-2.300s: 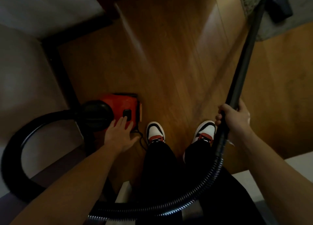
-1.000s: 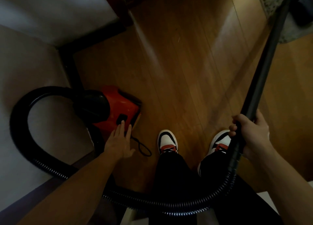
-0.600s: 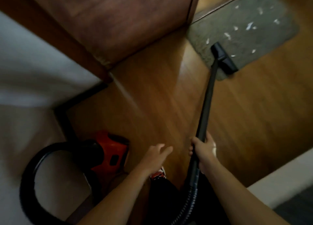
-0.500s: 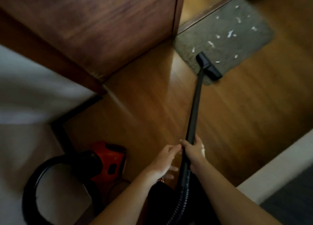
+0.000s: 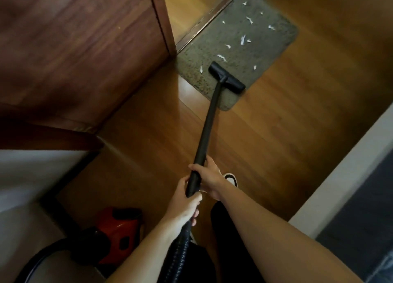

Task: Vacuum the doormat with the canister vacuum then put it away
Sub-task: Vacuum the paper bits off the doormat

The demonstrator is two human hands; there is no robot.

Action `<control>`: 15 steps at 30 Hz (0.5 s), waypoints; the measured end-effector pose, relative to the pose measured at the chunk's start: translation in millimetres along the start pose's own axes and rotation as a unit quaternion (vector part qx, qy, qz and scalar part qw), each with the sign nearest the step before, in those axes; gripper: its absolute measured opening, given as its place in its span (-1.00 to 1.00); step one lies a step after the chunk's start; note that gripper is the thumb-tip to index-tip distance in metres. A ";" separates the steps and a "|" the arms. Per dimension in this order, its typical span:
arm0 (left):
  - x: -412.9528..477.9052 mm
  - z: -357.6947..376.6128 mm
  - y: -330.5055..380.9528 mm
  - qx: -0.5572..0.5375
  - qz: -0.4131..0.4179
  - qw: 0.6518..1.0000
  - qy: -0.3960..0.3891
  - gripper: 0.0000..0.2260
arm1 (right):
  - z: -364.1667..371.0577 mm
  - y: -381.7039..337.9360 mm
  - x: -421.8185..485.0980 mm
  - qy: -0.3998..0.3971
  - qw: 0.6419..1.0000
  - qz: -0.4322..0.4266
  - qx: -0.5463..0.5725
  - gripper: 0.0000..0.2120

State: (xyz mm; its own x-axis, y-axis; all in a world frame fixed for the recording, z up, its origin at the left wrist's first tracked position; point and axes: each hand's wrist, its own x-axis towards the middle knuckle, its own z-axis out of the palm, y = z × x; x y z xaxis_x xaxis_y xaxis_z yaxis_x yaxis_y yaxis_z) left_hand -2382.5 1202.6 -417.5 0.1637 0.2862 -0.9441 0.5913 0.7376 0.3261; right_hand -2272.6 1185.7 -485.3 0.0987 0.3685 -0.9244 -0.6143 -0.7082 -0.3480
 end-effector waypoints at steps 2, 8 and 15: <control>10.6 1.8 15.5 -0.017 0.000 1.000 -0.015 -0.58 | -2.2 -12.7 7.5 0.023 0.999 -0.028 -0.012 -0.58; 27.8 1.6 29.4 -0.041 0.007 0.997 -0.064 -0.67 | -2.9 -41.1 29.4 0.080 0.995 -0.050 0.026 -0.52; 32.8 -5.4 12.8 -0.029 0.012 0.999 -0.013 -0.84 | 16.7 -32.7 47.0 0.109 0.991 -0.056 0.058 -0.35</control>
State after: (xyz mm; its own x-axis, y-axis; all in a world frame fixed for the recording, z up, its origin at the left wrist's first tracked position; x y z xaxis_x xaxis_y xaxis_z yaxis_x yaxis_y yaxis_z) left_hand -2373.8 1224.7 -444.0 0.1979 0.2882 -0.9369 0.5402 0.7655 0.3496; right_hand -2260.9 1236.2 -514.8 0.3296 0.2929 -0.8975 -0.6742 -0.5925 -0.4409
